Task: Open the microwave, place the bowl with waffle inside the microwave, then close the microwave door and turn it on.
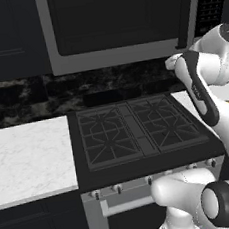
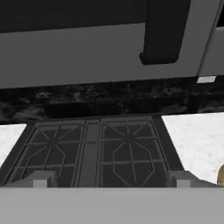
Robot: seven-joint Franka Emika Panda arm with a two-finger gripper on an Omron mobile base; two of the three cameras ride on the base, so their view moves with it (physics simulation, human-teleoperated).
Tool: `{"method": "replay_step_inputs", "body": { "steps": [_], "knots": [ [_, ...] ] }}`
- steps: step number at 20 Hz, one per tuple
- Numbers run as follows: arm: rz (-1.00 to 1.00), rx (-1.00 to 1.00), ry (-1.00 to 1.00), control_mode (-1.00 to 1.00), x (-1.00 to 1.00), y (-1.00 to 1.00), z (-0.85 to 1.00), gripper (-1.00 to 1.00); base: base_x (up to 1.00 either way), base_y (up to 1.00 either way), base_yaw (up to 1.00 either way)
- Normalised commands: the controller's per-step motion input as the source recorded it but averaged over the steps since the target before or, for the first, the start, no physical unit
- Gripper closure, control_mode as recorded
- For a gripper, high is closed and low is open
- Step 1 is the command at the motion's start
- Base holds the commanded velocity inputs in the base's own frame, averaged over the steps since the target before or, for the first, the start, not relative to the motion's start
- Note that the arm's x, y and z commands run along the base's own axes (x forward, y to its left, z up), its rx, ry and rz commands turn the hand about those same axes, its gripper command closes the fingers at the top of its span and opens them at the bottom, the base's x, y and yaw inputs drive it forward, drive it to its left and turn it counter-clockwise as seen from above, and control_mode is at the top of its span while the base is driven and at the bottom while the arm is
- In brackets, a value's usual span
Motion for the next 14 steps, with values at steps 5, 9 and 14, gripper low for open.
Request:
{"method": "replay_step_inputs", "body": {
  "steps": [5, 9, 14],
  "knots": [
    [-0.03, 0.05, -0.21, -1.00, 0.26, -0.29, 0.54, -1.00, 0.00, 0.00, 0.00],
    [0.00, 0.00, -0.21, -1.00, 0.00, -0.10, 0.45, -1.00, 0.00, 0.00, 0.00],
    [0.00, 0.00, -0.07, -1.00, 0.01, -0.14, 0.34, -1.00, 0.00, 0.00, 0.00]
  ]
}}
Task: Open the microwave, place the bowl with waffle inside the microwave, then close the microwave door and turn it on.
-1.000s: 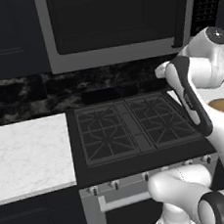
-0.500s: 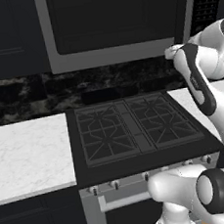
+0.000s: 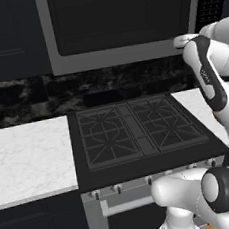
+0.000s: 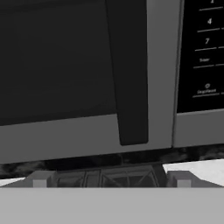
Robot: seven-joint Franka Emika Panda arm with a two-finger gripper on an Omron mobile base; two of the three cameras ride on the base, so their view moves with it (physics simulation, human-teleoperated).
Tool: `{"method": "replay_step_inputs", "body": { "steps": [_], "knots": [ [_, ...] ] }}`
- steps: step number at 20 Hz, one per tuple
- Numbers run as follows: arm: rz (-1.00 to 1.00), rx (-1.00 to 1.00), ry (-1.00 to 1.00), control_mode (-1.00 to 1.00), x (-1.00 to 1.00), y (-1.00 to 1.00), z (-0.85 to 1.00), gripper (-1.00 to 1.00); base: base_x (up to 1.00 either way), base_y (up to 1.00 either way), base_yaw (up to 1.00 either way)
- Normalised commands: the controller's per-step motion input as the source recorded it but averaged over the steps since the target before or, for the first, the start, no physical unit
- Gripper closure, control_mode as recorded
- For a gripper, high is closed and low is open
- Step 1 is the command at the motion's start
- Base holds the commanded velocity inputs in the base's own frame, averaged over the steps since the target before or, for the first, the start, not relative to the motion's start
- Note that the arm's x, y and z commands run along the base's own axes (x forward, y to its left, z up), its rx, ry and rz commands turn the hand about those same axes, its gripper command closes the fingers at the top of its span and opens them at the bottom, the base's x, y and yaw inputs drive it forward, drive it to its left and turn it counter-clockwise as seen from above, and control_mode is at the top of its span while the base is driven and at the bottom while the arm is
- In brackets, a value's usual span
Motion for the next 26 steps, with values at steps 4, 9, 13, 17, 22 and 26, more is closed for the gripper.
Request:
{"method": "replay_step_inputs", "body": {
  "steps": [4, 9, 13, 17, 22, 26],
  "knots": [
    [0.00, 0.00, 0.00, -1.00, 0.00, -0.18, 0.29, -1.00, 0.00, 0.00, 0.00],
    [0.00, 0.00, 0.00, -1.00, 0.11, -0.02, 0.28, -1.00, 0.00, 0.00, 0.00],
    [0.00, 0.00, 0.00, -1.00, 0.29, -0.03, 0.13, -1.00, 0.00, 0.00, 0.00],
    [0.00, 0.00, 0.00, -1.00, 0.41, -0.10, 0.00, -1.00, 0.00, 0.00, 0.00],
    [0.00, 0.01, -0.01, -1.00, 0.40, -0.10, 0.00, -1.00, 0.00, 0.00, 0.00],
    [0.00, 0.02, -0.03, -1.00, 0.42, -0.11, 0.00, -1.00, 0.00, 0.00, 0.00]
  ]
}}
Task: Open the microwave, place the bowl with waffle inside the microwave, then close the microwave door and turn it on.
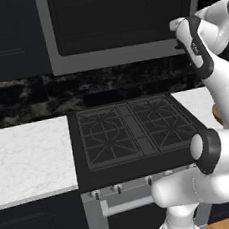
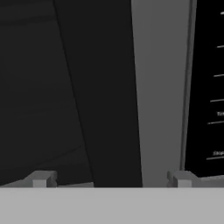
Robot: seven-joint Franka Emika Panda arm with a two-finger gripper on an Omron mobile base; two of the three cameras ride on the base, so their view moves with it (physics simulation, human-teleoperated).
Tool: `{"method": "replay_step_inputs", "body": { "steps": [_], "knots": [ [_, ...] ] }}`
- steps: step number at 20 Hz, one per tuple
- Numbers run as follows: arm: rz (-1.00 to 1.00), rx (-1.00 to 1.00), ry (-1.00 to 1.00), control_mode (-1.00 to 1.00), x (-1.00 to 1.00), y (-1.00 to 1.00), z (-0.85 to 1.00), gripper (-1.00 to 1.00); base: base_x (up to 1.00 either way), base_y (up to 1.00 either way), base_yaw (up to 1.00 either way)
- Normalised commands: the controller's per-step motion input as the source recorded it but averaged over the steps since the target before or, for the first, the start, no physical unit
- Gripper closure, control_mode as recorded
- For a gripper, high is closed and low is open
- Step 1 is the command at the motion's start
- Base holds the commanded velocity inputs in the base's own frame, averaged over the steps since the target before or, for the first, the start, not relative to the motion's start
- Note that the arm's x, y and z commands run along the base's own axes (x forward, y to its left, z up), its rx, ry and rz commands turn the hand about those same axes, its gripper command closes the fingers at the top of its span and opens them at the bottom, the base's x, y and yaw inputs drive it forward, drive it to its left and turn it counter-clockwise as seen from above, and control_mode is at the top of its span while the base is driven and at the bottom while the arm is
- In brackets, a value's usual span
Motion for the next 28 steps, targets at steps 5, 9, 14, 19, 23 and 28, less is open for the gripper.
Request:
{"method": "replay_step_inputs", "body": {
  "steps": [5, 9, 14, 19, 23, 28],
  "knots": [
    [0.00, 0.03, -0.01, -1.00, 0.39, -0.06, 0.00, -1.00, 0.00, 0.00, 0.00],
    [0.00, 0.04, 0.00, -1.00, 0.40, -0.04, -0.05, -1.00, 0.00, 0.00, 0.00],
    [0.00, 0.02, 0.00, -1.00, 0.47, 0.00, -0.11, -1.00, 0.00, 0.00, 0.00],
    [0.00, 0.01, 0.00, -1.00, 0.43, 0.00, -0.11, 1.00, 0.00, 0.00, 0.00],
    [0.00, 0.00, 0.00, -1.00, 0.00, 0.00, 0.00, 1.00, 0.00, 0.00, 0.00],
    [0.00, 0.00, 0.00, -1.00, -0.13, 0.04, 0.00, 1.00, 0.00, 0.00, 0.00]
  ]
}}
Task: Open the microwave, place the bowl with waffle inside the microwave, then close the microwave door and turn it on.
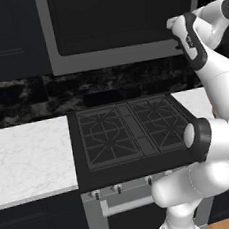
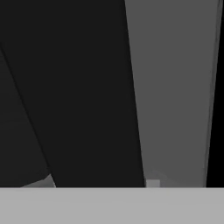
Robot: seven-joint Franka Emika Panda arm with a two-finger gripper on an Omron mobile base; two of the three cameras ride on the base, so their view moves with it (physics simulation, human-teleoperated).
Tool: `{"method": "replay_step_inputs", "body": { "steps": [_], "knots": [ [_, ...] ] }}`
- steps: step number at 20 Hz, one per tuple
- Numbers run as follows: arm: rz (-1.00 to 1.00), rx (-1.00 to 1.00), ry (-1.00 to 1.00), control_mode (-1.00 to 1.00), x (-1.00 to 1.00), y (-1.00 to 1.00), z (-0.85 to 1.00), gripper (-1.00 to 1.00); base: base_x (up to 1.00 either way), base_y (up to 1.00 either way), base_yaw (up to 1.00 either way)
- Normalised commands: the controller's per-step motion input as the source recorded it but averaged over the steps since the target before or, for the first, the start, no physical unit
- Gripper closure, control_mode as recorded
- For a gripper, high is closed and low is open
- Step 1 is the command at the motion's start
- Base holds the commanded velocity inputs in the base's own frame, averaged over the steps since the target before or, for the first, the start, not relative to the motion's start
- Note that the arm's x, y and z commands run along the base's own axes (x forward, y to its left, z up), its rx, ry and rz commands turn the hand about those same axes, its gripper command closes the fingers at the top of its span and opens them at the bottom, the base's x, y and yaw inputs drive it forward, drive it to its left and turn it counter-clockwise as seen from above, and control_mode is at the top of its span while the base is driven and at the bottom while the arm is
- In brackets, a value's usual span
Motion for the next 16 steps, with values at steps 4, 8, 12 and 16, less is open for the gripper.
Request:
{"method": "replay_step_inputs", "body": {
  "steps": [4, 8, 12, 16],
  "knots": [
    [-0.08, 0.00, 0.00, -1.00, -0.72, 0.11, 0.07, 1.00, 0.00, 0.00, 0.00],
    [-0.18, 0.00, 0.00, -1.00, -1.00, 0.00, 0.25, 1.00, 0.00, 0.00, 0.00],
    [-0.21, -0.03, 0.00, -1.00, -1.00, 0.04, 0.22, 1.00, 0.00, 0.00, 0.00],
    [-0.22, -0.10, 0.00, -1.00, -1.00, 0.23, 0.04, 1.00, 0.00, 0.00, 0.00]
  ]
}}
